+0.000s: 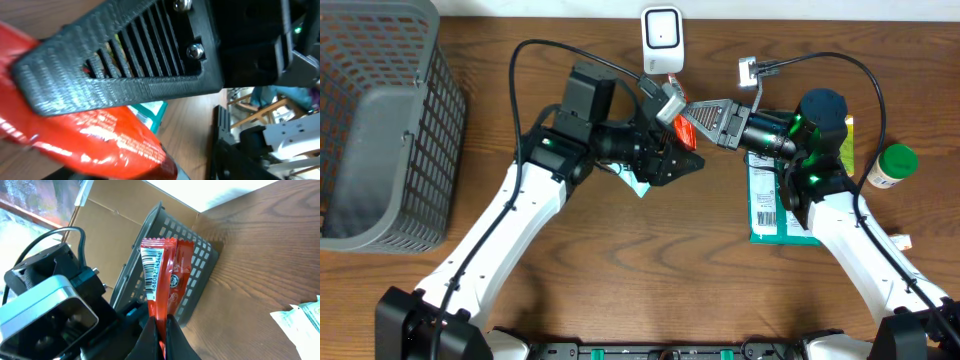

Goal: Scan the item barcode
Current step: 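Lift the red stick and bring it toward the left gripper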

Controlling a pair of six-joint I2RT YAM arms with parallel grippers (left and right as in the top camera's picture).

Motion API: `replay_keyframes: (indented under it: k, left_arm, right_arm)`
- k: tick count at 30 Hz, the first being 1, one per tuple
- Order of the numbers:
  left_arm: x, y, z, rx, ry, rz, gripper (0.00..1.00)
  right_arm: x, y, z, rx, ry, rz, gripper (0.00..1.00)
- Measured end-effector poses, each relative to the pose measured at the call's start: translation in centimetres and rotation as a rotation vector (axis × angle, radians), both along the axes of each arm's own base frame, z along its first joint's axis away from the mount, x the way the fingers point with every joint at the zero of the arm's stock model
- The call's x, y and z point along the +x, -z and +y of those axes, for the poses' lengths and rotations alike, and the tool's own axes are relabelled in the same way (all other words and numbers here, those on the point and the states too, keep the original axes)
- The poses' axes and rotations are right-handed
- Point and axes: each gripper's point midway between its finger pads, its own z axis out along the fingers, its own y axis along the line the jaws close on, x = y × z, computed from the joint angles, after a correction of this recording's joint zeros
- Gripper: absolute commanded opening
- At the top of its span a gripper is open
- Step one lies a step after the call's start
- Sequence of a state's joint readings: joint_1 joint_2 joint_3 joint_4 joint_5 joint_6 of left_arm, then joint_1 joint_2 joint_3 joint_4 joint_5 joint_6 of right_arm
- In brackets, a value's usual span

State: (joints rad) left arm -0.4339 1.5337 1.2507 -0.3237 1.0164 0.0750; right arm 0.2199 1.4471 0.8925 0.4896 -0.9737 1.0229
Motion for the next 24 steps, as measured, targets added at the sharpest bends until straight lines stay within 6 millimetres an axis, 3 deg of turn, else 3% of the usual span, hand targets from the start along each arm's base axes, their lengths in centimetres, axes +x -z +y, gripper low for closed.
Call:
replay_keyframes:
  k: [3,5,9,11,17,24]
  left_arm:
    - [0.1,0.2,-0.1,0.012,-0.012,-0.003,0.63]
    - [0.3,0.3,0.0,0.017,-0.019,-0.006,0.57]
    - [0.7,0.3,0.0,0.027,-0.041,-0.02,0.42]
    - [0.8,0.3,0.0,0.028,-0.042,-0.024,0.28]
    - [1.2,0.7,0.2,0.046,-0.069,-0.019,0.08]
    - [2.1,1.3,0.7,0.088,-0.137,-0.009,0.07]
  right_arm:
    - [-0.1,0.0,0.0,0.002,-0.003,0.004,0.01]
    - [-0.1,0.0,0.0,0.004,-0.006,0.006,0.01]
    - [-0.1,0.0,0.1,0.004,-0.008,0.006,0.01]
    - [-0.3,0.0,0.3,0.003,-0.014,0.009,0.01]
    - [-0.7,0.5,0.7,-0.008,-0.032,0.024,0.01]
    - [-0.5,0.6,0.6,-0.02,-0.025,-0.001,0.01]
